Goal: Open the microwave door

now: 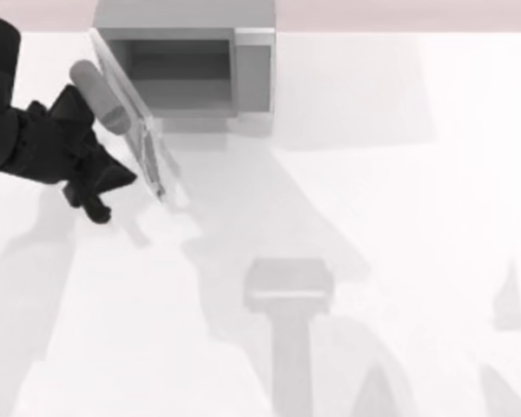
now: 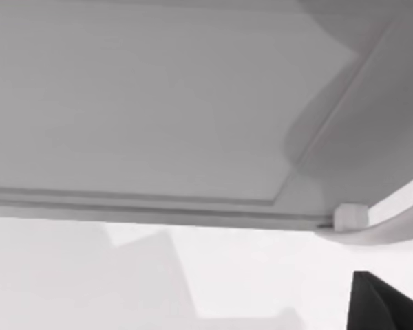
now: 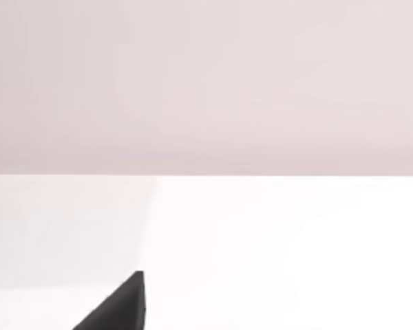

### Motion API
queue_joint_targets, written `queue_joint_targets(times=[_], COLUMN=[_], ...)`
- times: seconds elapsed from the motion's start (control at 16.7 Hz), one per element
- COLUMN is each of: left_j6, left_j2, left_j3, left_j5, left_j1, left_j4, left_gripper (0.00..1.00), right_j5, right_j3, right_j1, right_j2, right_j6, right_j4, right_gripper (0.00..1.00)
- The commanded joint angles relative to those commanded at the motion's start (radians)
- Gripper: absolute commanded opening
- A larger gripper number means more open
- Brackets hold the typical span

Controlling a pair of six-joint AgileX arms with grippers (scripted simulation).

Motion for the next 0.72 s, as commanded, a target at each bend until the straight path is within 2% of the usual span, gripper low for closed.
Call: queue_joint_targets(times=[0.06, 0.72], left_j6=[0.000, 0.000], left_j2=[0.000, 0.000], left_j3=[0.000, 0.000], left_j5=[0.000, 0.000], left_j1=[0.000, 0.000], left_j4=[0.000, 0.000], left_gripper=[0.00, 0.83], right_j5=[0.000, 0.000], right_j3=[0.000, 0.000], right_j1=[0.000, 0.000], right_j2=[0.000, 0.000], right_j6=[0.000, 0.000], right_j4=[0.000, 0.000], right_gripper=[1.00, 1.00])
